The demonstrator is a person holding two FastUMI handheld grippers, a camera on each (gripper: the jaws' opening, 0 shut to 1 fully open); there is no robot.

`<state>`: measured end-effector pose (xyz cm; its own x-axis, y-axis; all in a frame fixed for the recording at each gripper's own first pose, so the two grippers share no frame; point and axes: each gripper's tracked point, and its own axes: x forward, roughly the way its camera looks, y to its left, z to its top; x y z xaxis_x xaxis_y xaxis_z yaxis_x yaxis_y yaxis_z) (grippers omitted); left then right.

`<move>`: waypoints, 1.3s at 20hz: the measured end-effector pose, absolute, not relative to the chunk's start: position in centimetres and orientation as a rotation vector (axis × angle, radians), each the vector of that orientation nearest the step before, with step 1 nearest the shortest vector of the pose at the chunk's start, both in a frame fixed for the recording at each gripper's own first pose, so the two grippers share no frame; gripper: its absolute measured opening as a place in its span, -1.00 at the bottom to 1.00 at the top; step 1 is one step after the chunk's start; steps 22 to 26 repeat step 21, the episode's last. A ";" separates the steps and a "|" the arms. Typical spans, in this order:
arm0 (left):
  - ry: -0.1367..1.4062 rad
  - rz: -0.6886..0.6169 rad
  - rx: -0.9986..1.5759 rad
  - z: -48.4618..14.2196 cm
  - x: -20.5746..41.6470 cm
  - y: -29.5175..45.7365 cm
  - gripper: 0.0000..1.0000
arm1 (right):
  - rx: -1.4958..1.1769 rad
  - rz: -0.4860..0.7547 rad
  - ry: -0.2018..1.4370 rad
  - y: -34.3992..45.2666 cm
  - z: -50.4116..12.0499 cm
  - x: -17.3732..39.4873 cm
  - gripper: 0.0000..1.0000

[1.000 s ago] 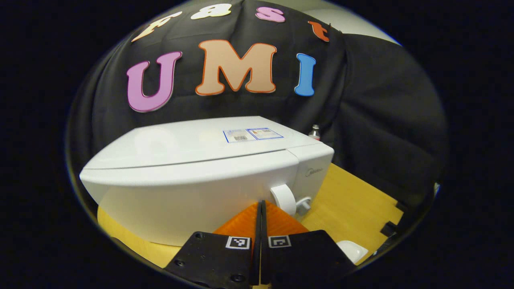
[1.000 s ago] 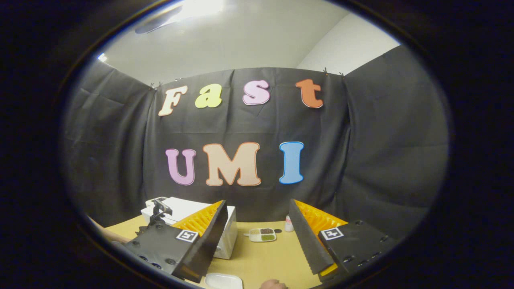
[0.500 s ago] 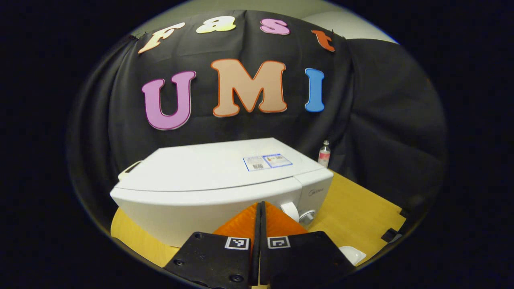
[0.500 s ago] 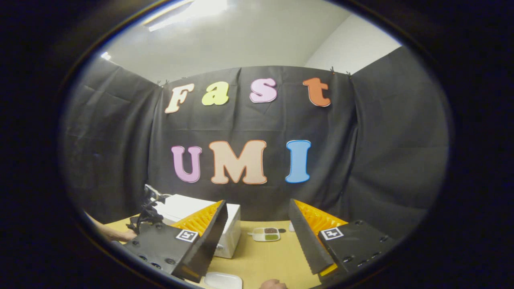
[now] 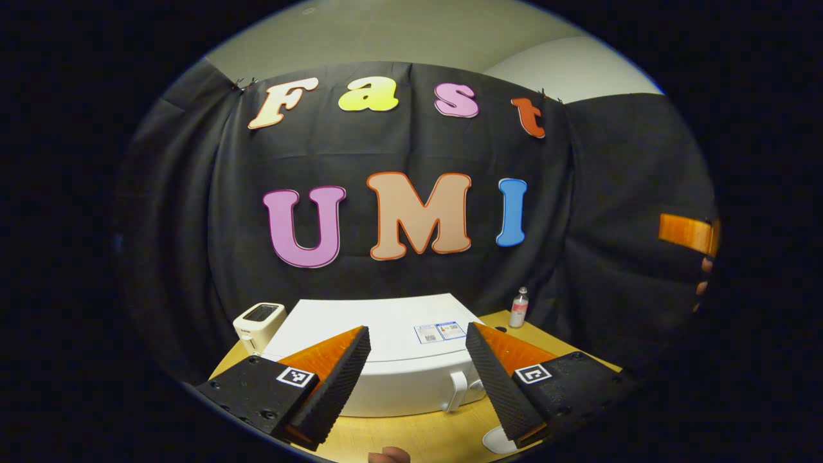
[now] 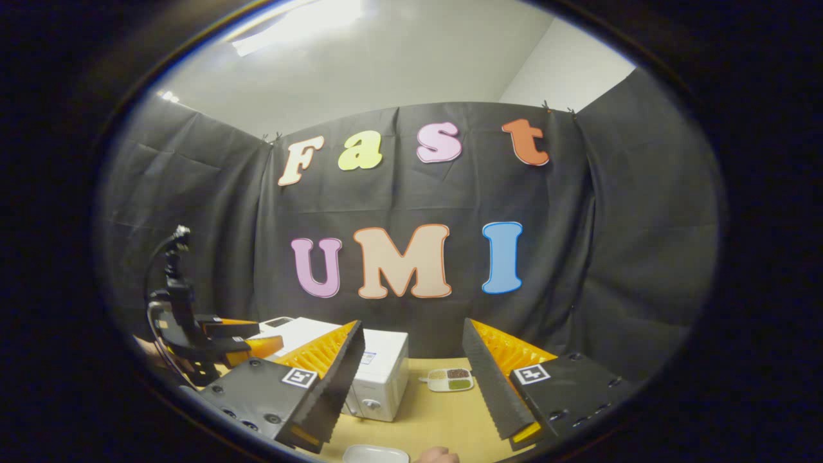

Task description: Open the microwave oven with the left hand, put the food in, and close the microwave oven.

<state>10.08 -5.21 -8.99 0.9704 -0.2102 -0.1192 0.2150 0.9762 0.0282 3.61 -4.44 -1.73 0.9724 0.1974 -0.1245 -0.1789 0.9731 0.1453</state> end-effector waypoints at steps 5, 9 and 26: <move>0.043 -0.130 0.020 -2.3 9.1 -2.5 0.95 | 0.139 0.178 0.140 -3.5 -1.1 4.3 0.79; -0.010 -0.093 0.006 2.3 8.4 -1.3 0.96 | 0.141 0.143 0.129 -3.7 0.4 5.2 0.88; -0.055 -0.113 -0.006 4.9 5.2 -2.5 0.86 | 0.129 0.082 0.099 -4.3 3.3 4.3 0.79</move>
